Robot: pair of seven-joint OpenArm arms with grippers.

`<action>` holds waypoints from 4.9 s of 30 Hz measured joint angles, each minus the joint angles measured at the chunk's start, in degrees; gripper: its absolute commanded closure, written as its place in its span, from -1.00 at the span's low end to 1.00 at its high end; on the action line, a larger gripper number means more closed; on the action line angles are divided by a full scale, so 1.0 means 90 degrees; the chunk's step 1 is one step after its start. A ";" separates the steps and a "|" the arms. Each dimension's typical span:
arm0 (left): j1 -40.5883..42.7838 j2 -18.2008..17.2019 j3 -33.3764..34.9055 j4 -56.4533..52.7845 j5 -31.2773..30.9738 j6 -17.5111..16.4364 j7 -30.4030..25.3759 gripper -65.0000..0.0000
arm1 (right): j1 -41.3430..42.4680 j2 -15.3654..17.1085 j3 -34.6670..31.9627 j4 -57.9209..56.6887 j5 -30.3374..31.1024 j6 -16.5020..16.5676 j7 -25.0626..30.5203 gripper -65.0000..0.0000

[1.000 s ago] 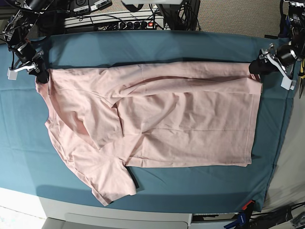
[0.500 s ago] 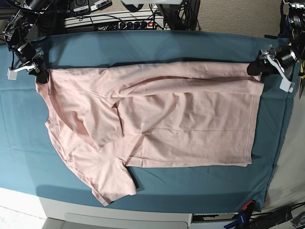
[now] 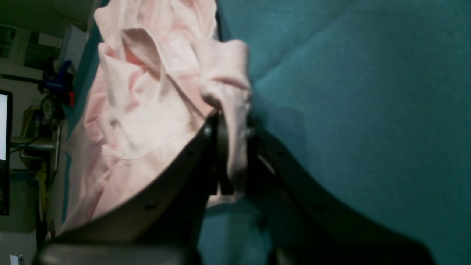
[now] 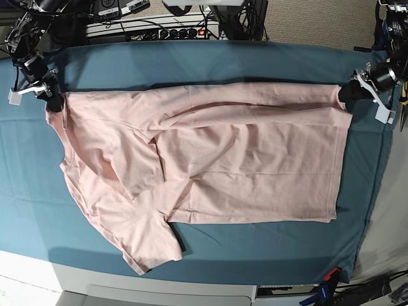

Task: Fold the T-shirt properly
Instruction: 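Pull the shoulder corners apart to flatten the shirt, then release, then move both grippers down to the shirt's hem corners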

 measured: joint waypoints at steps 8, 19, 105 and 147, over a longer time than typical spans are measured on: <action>0.0019 -0.0010 0.0000 0.0000 -0.0005 0.0000 0.0000 1.00 | -0.0036 0.0005 0.0000 0.0005 -0.0056 0.0141 0.0019 1.00; 0.0699 -0.0265 -0.0646 0.0015 -0.0576 -0.0005 0.0158 1.00 | -0.0554 0.0107 0.0000 0.0345 -0.0102 0.0121 -0.0172 1.00; -0.6676 -0.0537 0.1467 -0.8189 0.1370 0.0053 -0.1379 0.19 | 0.5469 0.0282 -0.2958 -0.3623 -0.4461 -0.0129 0.2259 0.00; -0.6861 0.0401 0.1166 -0.8153 0.1491 -0.0415 -0.1285 1.00 | 0.5452 0.0376 -0.2956 -0.3621 -0.5515 -0.0753 0.3519 0.00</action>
